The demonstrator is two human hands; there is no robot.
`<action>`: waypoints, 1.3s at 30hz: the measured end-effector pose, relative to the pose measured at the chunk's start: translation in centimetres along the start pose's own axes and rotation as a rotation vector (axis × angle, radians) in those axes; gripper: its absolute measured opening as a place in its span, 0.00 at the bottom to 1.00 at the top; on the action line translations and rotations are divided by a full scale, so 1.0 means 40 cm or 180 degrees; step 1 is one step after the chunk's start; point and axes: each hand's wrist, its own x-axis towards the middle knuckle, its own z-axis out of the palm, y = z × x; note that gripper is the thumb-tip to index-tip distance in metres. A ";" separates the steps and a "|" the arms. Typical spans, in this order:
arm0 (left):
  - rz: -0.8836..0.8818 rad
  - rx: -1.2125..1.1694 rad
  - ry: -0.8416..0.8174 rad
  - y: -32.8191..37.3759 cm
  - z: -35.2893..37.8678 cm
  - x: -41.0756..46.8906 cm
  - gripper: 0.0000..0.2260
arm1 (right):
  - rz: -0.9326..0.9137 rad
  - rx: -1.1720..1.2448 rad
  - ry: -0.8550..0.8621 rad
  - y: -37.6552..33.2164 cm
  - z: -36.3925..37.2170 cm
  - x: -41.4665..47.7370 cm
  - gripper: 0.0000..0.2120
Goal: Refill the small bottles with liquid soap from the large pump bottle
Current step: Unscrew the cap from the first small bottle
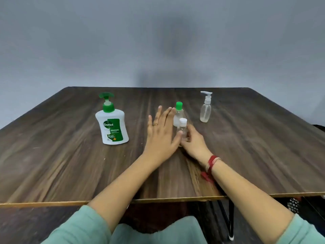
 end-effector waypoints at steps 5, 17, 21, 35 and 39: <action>-0.0192 -0.0069 -0.0059 -0.024 -0.019 -0.010 0.31 | -0.0434 -0.0248 -0.0241 -0.026 0.076 -0.007 0.13; -0.0832 -0.1036 -0.0090 -0.068 -0.007 -0.006 0.20 | -0.0390 -0.0260 -0.0484 -0.049 0.120 0.025 0.10; -0.0855 -0.1218 -0.0001 -0.064 0.008 0.007 0.18 | -0.0391 -0.0281 -0.0462 -0.044 0.104 0.041 0.13; -0.0352 -0.1131 -0.0048 -0.154 0.048 0.066 0.20 | -0.0767 -0.0299 -0.0374 -0.017 0.125 0.118 0.18; -0.0314 -0.1193 -0.0086 -0.161 0.054 0.074 0.18 | -0.0657 -0.0161 -0.0331 -0.010 0.123 0.124 0.21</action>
